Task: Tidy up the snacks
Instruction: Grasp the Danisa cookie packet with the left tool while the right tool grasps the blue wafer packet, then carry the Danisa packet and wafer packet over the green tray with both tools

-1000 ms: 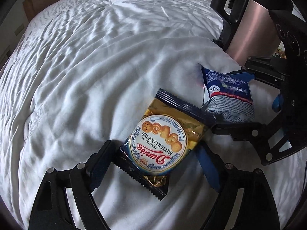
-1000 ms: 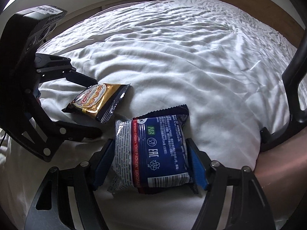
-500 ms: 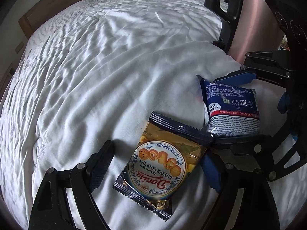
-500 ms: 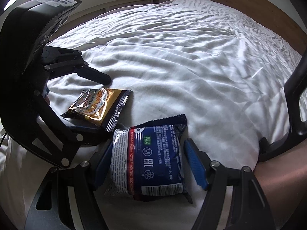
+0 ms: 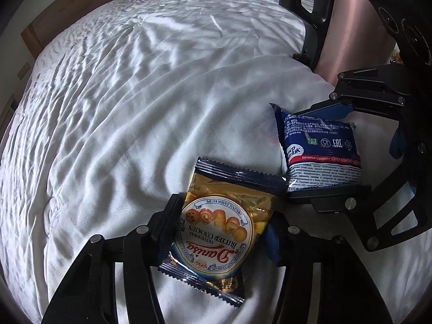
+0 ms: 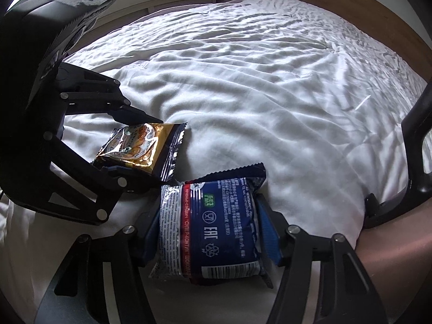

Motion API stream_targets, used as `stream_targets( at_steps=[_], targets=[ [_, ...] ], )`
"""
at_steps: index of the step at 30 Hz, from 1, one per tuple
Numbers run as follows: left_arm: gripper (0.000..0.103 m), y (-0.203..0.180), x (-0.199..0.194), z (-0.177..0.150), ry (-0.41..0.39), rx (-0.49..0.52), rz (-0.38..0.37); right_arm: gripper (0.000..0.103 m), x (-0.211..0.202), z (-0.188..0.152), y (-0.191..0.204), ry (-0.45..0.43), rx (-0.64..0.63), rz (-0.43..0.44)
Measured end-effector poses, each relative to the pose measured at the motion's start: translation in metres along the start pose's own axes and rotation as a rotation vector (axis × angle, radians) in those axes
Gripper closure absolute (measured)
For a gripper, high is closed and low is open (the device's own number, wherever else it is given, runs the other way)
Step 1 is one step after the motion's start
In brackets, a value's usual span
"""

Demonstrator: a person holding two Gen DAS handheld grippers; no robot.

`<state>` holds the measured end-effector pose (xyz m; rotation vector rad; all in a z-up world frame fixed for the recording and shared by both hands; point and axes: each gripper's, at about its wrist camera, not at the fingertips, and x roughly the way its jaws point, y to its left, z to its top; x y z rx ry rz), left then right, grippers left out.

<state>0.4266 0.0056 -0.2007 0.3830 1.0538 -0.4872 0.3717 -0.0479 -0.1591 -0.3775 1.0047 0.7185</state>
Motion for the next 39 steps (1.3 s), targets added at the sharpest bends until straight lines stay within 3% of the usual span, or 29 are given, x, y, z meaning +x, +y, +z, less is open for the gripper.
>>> stream_targets(
  at_steps=[4,11,25,39],
  targets=[
    [0.062,-0.003,-0.005,-0.002,-0.017,-0.012,0.027,0.068,-0.005,-0.004,0.000,-0.013,0.017,-0.009],
    [0.063,-0.008,-0.016,-0.008,-0.025,-0.045,0.060,0.068,-0.016,-0.015,-0.001,-0.023,0.060,-0.004],
    [0.063,-0.044,-0.059,-0.046,-0.026,-0.107,0.027,0.068,-0.064,-0.059,0.027,-0.032,0.138,0.023],
    [0.063,-0.115,-0.128,-0.108,-0.004,-0.156,-0.001,0.068,-0.150,-0.160,0.070,-0.003,0.208,0.013]
  ],
)
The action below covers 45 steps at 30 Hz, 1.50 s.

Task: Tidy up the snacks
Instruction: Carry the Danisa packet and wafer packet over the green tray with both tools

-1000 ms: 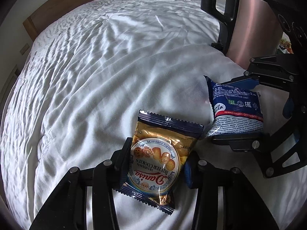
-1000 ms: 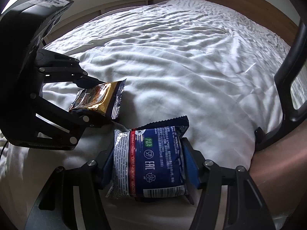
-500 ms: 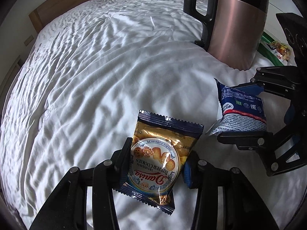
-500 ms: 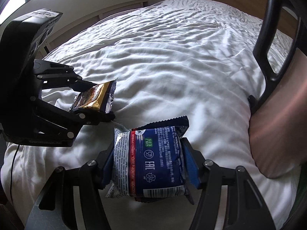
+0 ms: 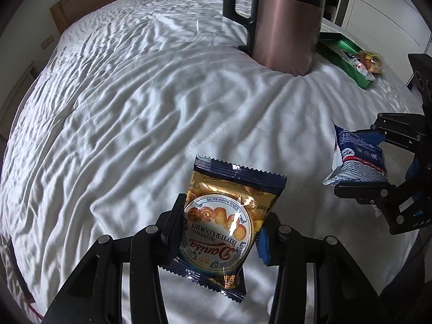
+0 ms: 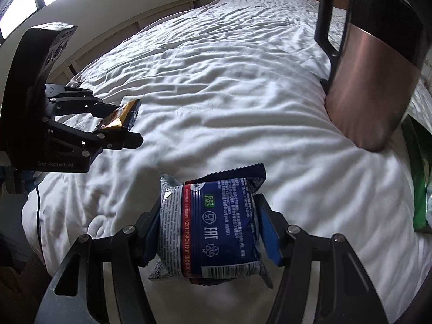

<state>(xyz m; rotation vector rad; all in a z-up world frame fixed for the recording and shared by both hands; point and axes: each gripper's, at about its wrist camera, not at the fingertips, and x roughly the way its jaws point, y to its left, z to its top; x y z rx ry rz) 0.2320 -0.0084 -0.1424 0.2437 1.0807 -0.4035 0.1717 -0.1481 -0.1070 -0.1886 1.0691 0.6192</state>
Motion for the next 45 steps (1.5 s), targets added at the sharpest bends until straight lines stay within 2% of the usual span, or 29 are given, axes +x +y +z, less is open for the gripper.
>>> stream_targets(
  at_steps=[7,12,17,22,26,33,39,45],
  targets=[
    [0.063,-0.055,-0.029,-0.028,0.012,0.039,-0.038,0.068,-0.058,-0.060,-0.003,-0.013,0.044,-0.054],
    [0.063,-0.104,-0.042,-0.031,0.010,0.082,-0.083,0.068,-0.106,-0.099,-0.020,-0.064,0.104,-0.101],
    [0.063,-0.160,-0.054,-0.013,-0.016,0.132,-0.129,0.068,-0.149,-0.126,-0.050,-0.122,0.177,-0.172],
    [0.063,-0.211,-0.069,0.034,-0.075,0.176,-0.165,0.068,-0.196,-0.141,-0.099,-0.197,0.271,-0.266],
    [0.063,-0.239,-0.082,0.086,-0.137,0.204,-0.170,0.068,-0.228,-0.130,-0.140,-0.269,0.323,-0.348],
    [0.063,-0.269,-0.075,0.180,-0.221,0.211,-0.177,0.068,-0.249,-0.073,-0.220,-0.358,0.367,-0.451],
    [0.063,-0.290,-0.030,0.254,-0.250,0.179,-0.181,0.068,-0.233,-0.024,-0.300,-0.391,0.406,-0.530],
    [0.063,-0.302,0.049,0.303,-0.221,0.106,-0.146,0.068,-0.192,0.006,-0.377,-0.387,0.456,-0.565]
  ],
)
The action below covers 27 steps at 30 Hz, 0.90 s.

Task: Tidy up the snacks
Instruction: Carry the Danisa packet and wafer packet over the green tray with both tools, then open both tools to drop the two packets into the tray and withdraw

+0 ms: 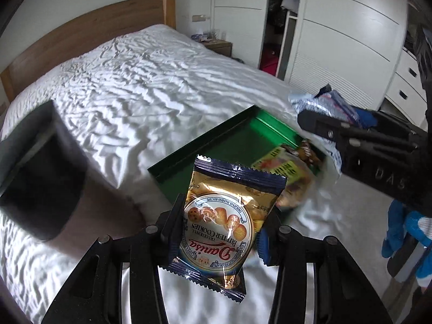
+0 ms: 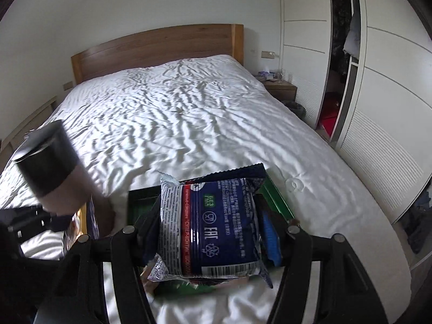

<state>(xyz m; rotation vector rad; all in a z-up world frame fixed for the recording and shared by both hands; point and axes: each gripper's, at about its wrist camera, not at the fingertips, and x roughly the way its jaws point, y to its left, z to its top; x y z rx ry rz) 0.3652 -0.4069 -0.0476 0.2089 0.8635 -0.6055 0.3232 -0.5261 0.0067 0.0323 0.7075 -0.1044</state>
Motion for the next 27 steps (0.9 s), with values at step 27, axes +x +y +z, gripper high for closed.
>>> stream_targets(
  at_steps=[27],
  targets=[
    [0.063,-0.031,0.117,-0.025,-0.014,0.016,0.084,0.068,0.156,-0.032,-0.047,0.191,-0.011,-0.069]
  ],
)
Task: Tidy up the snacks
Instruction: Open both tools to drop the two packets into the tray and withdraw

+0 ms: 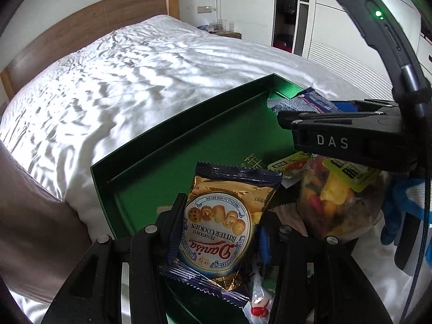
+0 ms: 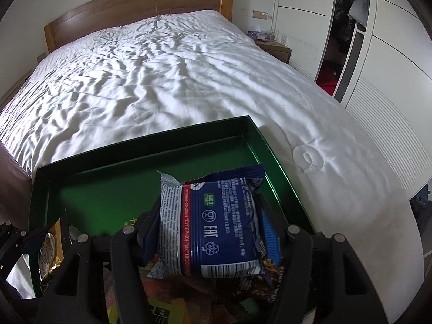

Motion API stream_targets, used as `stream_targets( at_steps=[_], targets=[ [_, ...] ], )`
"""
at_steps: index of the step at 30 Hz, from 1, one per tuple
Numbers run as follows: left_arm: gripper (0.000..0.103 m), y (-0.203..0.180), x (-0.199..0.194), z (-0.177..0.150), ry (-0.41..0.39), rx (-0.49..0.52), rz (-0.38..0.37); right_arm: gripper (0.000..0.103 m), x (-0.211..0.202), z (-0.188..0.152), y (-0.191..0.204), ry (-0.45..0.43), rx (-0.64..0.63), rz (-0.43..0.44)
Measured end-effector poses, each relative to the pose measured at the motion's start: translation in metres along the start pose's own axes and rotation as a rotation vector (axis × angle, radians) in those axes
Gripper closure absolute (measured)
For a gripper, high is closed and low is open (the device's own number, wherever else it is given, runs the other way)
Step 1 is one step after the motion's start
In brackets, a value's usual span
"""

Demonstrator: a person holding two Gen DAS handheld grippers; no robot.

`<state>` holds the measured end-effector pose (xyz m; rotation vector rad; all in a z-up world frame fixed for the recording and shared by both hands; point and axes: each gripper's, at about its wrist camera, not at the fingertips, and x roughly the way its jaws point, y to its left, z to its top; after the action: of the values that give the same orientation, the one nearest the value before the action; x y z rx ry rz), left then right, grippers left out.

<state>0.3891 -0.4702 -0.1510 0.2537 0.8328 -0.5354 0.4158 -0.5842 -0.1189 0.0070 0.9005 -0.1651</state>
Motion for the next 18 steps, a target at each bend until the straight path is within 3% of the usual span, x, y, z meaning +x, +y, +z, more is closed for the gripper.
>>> stream_targets(
  at_steps=[11,12,13,16,17,18],
  targets=[
    [0.062,-0.002,0.005,0.002,-0.018,0.009,0.019,0.064,0.002,-0.002,-0.001,0.004,0.008,0.007],
    [0.062,-0.002,0.005,0.002,-0.017,0.007,0.017,0.061,0.001,-0.002,-0.002,0.004,0.011,0.009],
    [0.060,-0.002,0.005,0.002,-0.015,0.008,0.018,0.052,0.001,-0.002,-0.002,0.006,0.014,0.011],
    [0.052,0.000,0.005,0.003,-0.007,0.001,0.005,0.041,-0.004,-0.003,-0.001,-0.005,0.012,0.018],
    [0.050,0.000,0.004,0.002,-0.006,0.003,0.003,0.031,-0.006,-0.003,0.000,-0.008,0.011,0.017],
    [0.050,-0.001,0.004,0.002,-0.003,0.007,0.002,0.030,-0.008,-0.003,0.000,-0.010,0.015,0.016]
  ],
)
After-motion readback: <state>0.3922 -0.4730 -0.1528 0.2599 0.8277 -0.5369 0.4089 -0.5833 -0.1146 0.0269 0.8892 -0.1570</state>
